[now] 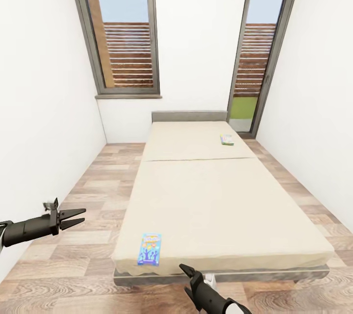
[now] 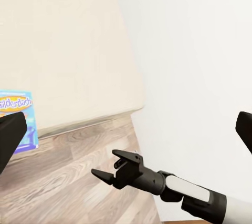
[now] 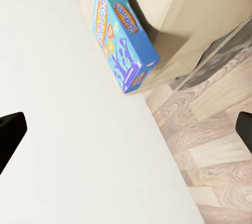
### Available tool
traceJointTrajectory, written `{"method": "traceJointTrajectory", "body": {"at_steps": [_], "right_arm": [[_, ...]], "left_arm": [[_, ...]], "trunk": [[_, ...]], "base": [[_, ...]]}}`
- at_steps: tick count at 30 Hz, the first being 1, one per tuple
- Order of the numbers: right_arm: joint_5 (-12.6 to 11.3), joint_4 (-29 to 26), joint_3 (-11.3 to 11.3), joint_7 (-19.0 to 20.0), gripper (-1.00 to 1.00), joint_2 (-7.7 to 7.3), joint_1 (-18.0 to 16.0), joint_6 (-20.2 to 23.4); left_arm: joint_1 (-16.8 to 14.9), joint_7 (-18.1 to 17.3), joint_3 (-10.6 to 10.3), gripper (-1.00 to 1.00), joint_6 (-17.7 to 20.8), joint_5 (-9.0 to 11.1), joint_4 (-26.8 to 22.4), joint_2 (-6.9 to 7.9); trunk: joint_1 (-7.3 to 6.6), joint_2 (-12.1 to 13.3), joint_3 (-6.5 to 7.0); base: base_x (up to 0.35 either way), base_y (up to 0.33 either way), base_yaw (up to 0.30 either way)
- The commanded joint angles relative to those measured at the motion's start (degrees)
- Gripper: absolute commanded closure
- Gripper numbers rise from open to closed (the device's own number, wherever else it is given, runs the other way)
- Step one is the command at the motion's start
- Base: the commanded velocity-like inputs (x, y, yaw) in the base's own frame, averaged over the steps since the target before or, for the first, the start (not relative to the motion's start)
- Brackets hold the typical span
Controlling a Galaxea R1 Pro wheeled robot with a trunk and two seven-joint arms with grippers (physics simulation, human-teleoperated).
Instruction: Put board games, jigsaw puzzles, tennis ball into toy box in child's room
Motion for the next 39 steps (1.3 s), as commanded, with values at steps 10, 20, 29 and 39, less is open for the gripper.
{"method": "traceJointTrajectory", "body": {"at_steps": [10, 20, 29, 39], "right_arm": [[0.08, -3.38, -0.15, 0.09, -1.0, 0.12, 0.05, 0.53], [0.43, -4.11, 0.0, 0.43, -1.0, 0.18, 0.06, 0.52], [0.6, -4.23, 0.03, 2.01, -1.0, 0.16, 0.06, 0.48], [0.7, -4.24, 0.21, 3.05, -1.0, 0.17, 0.07, 0.43]], "left_arm": [[-0.04, -0.34, 0.06, -1.0, 0.6, -0.27, -0.02, 0.0], [-0.04, -0.34, 0.03, -1.0, 0.6, -0.27, -0.02, 0.0], [-0.04, -0.34, 0.1, -1.0, 0.6, -0.27, -0.02, 0.05], [-0.04, -0.34, 0.22, -1.0, 0.52, -0.27, -0.02, 0.08]], "trunk": [[2.2, -4.05, -1.86], [3.3, -6.06, -2.75], [3.3, -6.06, -2.75], [3.3, -6.06, -2.75]], "base": [[0.0, 0.0, 0.0], [0.0, 0.0, 0.0], [0.0, 0.0, 0.0], [0.008, 0.016, 0.0]]}}
